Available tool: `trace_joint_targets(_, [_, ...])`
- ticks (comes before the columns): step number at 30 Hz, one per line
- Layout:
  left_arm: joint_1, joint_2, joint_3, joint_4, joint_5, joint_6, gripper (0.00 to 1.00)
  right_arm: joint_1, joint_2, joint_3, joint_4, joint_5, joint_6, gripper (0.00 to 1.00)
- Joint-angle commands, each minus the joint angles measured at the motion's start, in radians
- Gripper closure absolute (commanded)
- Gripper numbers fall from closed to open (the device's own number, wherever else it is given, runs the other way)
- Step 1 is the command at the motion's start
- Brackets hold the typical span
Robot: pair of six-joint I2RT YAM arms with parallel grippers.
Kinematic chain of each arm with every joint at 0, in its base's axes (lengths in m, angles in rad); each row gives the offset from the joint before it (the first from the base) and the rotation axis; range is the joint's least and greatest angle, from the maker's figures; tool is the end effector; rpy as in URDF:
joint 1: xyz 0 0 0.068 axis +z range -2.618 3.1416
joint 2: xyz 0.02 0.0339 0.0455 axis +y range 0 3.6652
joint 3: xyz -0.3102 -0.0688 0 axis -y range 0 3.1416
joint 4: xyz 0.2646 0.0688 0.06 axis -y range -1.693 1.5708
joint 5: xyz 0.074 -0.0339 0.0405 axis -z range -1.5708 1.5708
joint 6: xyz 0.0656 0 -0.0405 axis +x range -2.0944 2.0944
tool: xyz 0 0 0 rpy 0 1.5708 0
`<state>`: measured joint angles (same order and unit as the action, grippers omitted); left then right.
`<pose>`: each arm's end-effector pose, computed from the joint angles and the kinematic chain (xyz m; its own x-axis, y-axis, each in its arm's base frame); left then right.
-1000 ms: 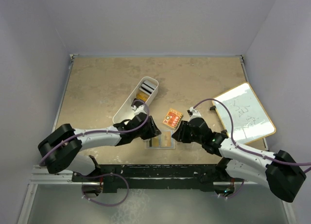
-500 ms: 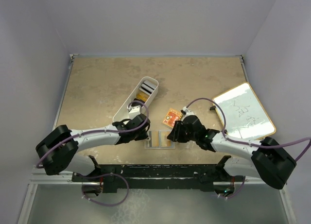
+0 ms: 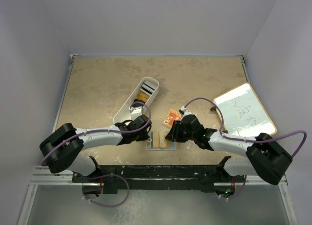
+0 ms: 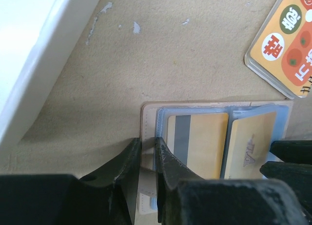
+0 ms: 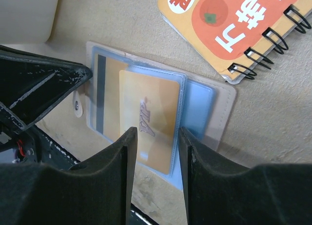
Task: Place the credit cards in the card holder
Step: Turn over the card slot in the card holder.
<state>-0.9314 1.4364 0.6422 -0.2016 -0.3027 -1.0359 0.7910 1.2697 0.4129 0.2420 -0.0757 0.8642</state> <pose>0.1834 -0.2138 0.1596 -0.8310 -0.2587 -0.4924 -0.0897 0.9360 -0.3403 0.1796 0.1887 0.1687 -0.8356 0.2336 -0.4972 -0.1801 0.7386 0.6496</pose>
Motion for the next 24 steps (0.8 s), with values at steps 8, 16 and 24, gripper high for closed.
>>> trace_joint_targets(8, [0.0,0.037,-0.018,0.07,0.065,0.002,0.85,0.002,-0.04,0.021,0.04,-0.056,0.014,0.59])
trace_joint_targets(16, [0.0,0.028,-0.015,0.061,0.066,-0.011,0.85,0.001,-0.05,0.015,0.076,-0.091,0.04,0.58])
trace_joint_targets(24, [0.0,0.003,0.014,0.042,0.069,-0.017,0.85,0.001,-0.056,-0.035,0.153,-0.106,0.083,0.57])
